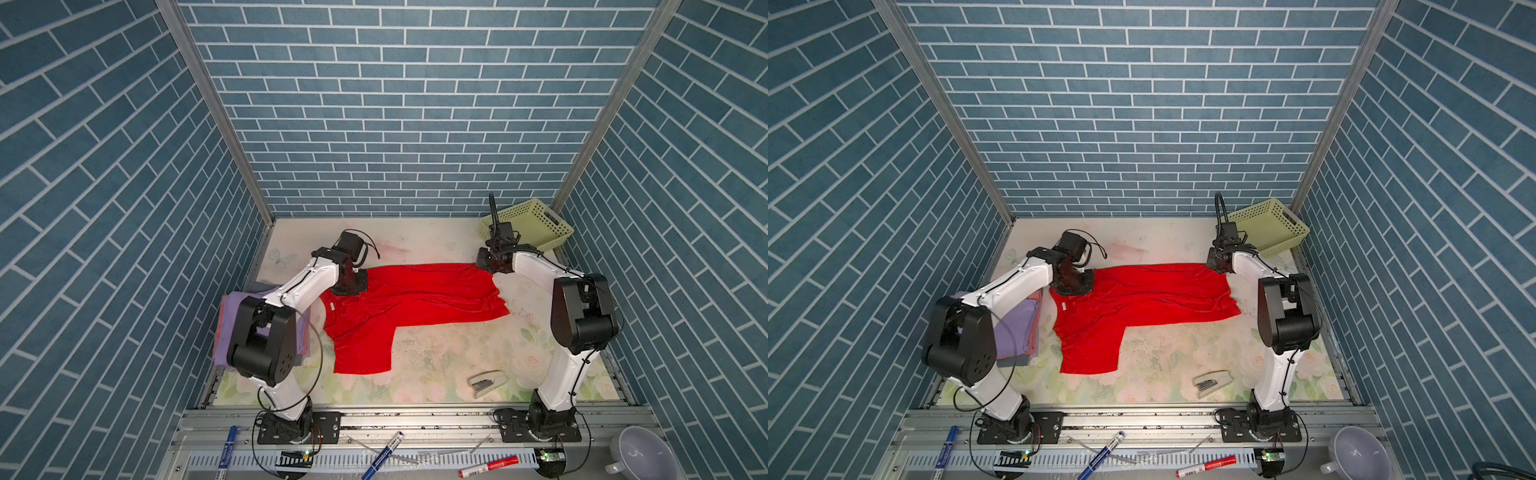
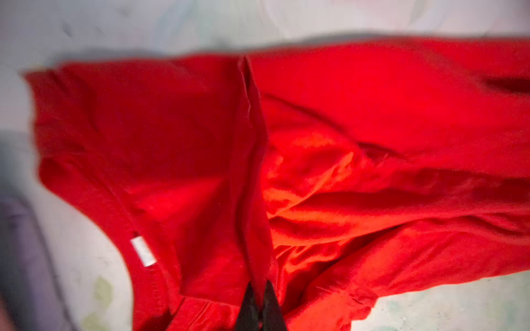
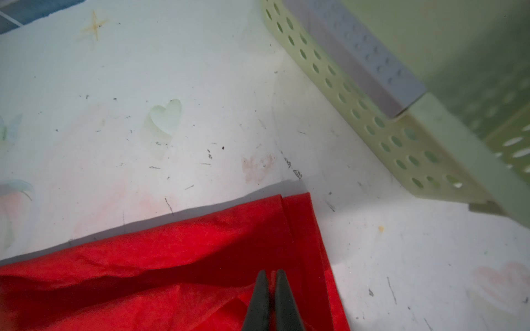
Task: Fold and stack t-shirts
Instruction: Fold the T-shirt at the center of the table.
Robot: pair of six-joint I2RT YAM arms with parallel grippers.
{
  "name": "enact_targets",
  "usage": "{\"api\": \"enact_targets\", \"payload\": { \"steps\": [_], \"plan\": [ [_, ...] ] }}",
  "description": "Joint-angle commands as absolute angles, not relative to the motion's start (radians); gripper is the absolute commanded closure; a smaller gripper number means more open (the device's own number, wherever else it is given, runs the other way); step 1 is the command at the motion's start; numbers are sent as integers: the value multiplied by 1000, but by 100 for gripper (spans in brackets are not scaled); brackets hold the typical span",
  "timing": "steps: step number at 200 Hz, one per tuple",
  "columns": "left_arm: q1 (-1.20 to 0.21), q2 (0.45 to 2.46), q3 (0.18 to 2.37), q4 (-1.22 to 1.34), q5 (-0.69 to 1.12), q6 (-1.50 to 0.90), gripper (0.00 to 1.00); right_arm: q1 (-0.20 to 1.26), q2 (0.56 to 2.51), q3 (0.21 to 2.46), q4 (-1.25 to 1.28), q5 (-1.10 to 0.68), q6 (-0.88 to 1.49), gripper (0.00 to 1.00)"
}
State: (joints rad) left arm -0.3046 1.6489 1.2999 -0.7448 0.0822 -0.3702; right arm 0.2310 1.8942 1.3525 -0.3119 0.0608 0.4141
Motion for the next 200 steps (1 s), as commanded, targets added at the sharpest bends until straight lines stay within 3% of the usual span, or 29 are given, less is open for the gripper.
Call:
{"api": "enact_targets", "payload": {
  "steps": [1, 28, 59, 103, 145, 200],
  "plan": [
    [-240, 1543, 1355, -786, 53, -366, 100, 233, 1828, 1442, -292, 79, 402, 100],
    [-175, 1472, 1423, -781, 93, -328, 100, 233, 1819, 1480, -273, 81, 402, 100],
    [-142, 1531, 1548, -753, 122, -250, 100, 233, 1861, 1562, -228, 91, 397, 100],
    [-122, 1752, 1764, -627, 125, -171, 100, 230, 2066, 1824, -184, 105, 384, 100],
    [-109, 2042, 2148, -646, 131, -123, 100, 229, 2295, 2132, -225, 117, 385, 100],
    [-101, 2336, 2631, -802, 123, -74, 100, 222, 2397, 2249, -240, 127, 396, 100]
  ]
}}
